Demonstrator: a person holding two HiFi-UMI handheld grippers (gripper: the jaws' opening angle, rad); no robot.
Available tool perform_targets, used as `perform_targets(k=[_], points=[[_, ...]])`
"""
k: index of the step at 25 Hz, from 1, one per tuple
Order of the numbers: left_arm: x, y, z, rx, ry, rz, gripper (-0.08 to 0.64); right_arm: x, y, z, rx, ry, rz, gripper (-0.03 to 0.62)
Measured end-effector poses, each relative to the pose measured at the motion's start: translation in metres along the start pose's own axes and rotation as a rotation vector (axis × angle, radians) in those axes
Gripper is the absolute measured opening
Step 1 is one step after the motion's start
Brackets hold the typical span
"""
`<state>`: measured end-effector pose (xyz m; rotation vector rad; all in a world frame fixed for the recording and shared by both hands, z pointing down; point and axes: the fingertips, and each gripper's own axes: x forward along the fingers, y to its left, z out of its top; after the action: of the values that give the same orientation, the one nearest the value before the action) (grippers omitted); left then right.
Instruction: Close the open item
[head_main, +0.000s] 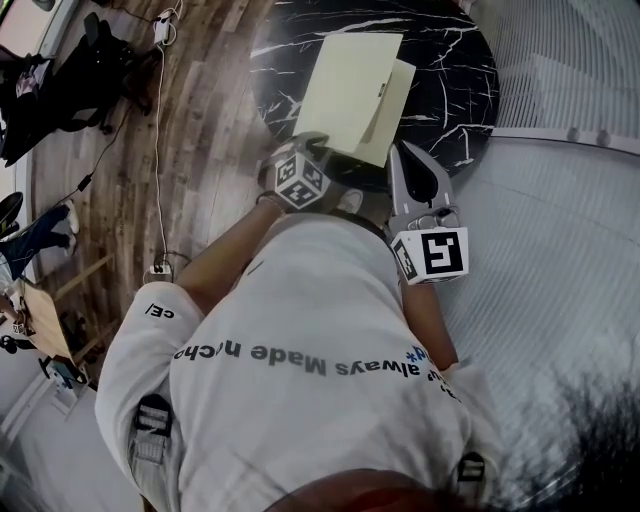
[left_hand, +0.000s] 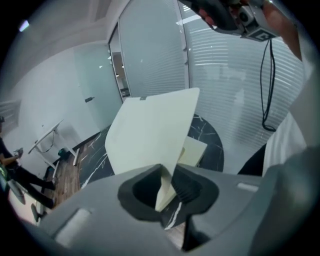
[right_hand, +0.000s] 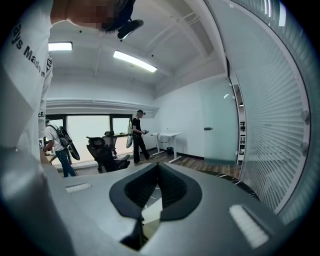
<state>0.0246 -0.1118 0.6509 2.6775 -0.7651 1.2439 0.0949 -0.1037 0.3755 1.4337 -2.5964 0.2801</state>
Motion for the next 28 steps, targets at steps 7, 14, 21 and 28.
perform_targets(k=[7, 14, 21, 28], points=[[0.025, -0.021, -0.002, 0.111, 0.085, -0.052, 0.071, 0.036, -0.038, -0.069, -0.036, 0.166, -0.062, 0.002], [0.043, -0.035, -0.009, 0.153, 0.138, -0.105, 0.080, 0.079, -0.082, -0.156, -0.095, 0.369, -0.115, 0.002], [0.057, -0.038, -0.013, 0.182, 0.175, -0.129, 0.086, 0.108, -0.128, -0.215, -0.154, 0.517, -0.169, 0.002], [0.065, -0.044, -0.017, 0.202, 0.225, -0.153, 0.098, 0.124, -0.155, -0.258, -0.156, 0.616, -0.178, 0.002]])
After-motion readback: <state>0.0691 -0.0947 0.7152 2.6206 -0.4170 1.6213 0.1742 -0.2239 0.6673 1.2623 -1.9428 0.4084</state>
